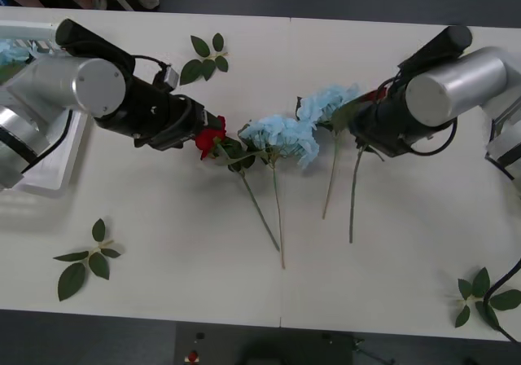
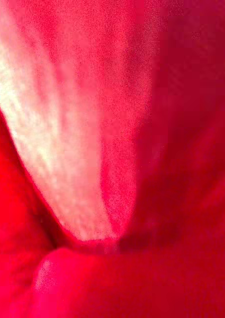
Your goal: Put the red flowers into the right box and the blue flowers into the left box
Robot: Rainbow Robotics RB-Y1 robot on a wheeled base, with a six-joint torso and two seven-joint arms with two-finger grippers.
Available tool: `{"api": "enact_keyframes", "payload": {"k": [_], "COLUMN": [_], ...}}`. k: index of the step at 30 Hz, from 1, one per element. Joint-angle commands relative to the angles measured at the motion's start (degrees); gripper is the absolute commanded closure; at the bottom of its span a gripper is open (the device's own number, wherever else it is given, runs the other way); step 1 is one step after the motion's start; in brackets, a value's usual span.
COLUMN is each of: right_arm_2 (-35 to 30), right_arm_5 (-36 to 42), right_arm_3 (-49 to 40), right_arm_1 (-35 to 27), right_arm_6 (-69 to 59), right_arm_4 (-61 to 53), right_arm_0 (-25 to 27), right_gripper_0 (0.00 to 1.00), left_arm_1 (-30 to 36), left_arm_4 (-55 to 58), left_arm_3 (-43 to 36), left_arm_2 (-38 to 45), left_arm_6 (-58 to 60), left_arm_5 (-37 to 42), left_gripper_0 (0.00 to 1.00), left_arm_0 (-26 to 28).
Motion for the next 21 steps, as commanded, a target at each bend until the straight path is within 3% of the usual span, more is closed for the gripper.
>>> {"api": "enact_keyframes", "payload": {"k": [1, 7, 10, 15, 20, 21], "right_arm_2": [-4.10, -3.84, -3.05, -2.79, -0.24, 0.82], "right_arm_5": [4.62, 6.46, 3.83, -3.65, -17.27, -21.05], "right_arm_3": [-5.89, -7.39, -4.66, 3.95, 16.08, 19.51], "right_arm_1": [-7.03, -19.34, -24.44, -27.07, -26.55, -25.93], "right_arm_6": [9.09, 22.45, 32.64, 44.07, 50.22, 50.31], "right_arm_4": [-0.76, 1.52, 5.21, 12.24, 17.96, 18.75], "right_arm_0": [-1.56, -1.91, -2.17, -2.17, -2.35, -2.35], "right_gripper_0": [1.00, 1.00, 1.00, 1.00, 1.00, 1.00], "left_arm_1": [-2.99, -9.32, -12.13, -14.77, -16.26, -16.26], "left_arm_4": [-1.99, -1.90, -1.64, -1.55, -0.76, -1.02], "left_arm_3": [3.48, 15.17, 21.94, 29.32, 34.24, 34.77], "left_arm_2": [-0.11, -3.63, -6.09, -15.14, -22.61, -22.96], "left_arm_6": [4.55, 5.86, 6.66, 7.27, 10.61, 10.44], "left_arm_5": [-2.73, -3.52, -5.54, -8.62, -8.79, -8.79], "left_gripper_0": [0.00, 0.00, 0.00, 0.00, 0.00, 0.45], "left_arm_0": [-1.97, -7.60, -10.14, -15.42, -20.08, -20.34]}}
